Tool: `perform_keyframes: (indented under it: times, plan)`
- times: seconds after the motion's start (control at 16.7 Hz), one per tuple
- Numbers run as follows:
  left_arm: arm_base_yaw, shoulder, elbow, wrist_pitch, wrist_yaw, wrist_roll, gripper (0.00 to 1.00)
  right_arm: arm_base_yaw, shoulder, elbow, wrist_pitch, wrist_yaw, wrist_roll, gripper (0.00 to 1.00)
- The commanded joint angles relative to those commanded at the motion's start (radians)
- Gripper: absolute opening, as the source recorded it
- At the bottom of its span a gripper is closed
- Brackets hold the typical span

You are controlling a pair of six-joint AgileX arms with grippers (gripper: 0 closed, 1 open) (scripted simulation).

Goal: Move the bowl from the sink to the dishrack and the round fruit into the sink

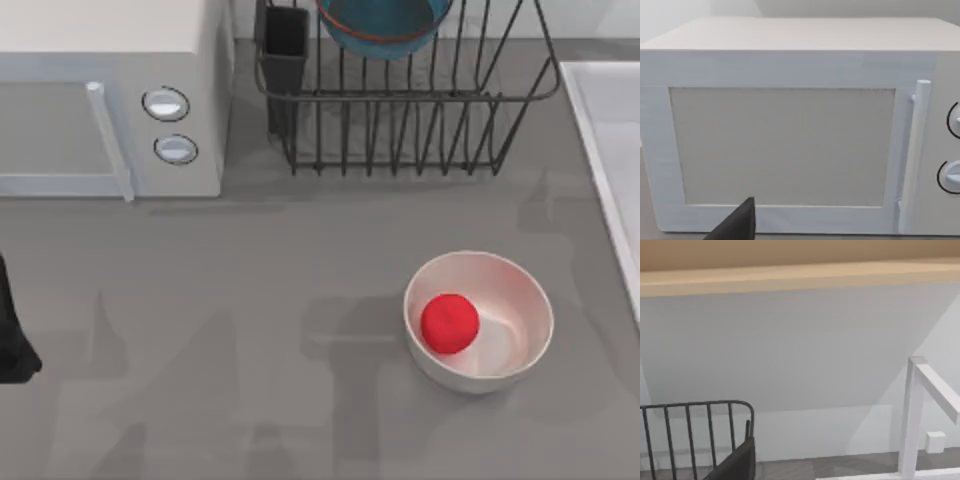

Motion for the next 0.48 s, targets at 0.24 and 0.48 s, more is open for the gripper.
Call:
perform_keyframes:
  times: [0.24,0.48]
  plan:
    - [0.0,0.0,0.0,0.0,0.0,0.0,1.0,-0.112,-0.413,-0.257,-0.121,-0.137,-0.015,1.0]
    - [0.0,0.0,0.0,0.0,0.0,0.0,1.0,-0.198,-0.729,-0.474,-0.209,-0.259,-0.038,1.0]
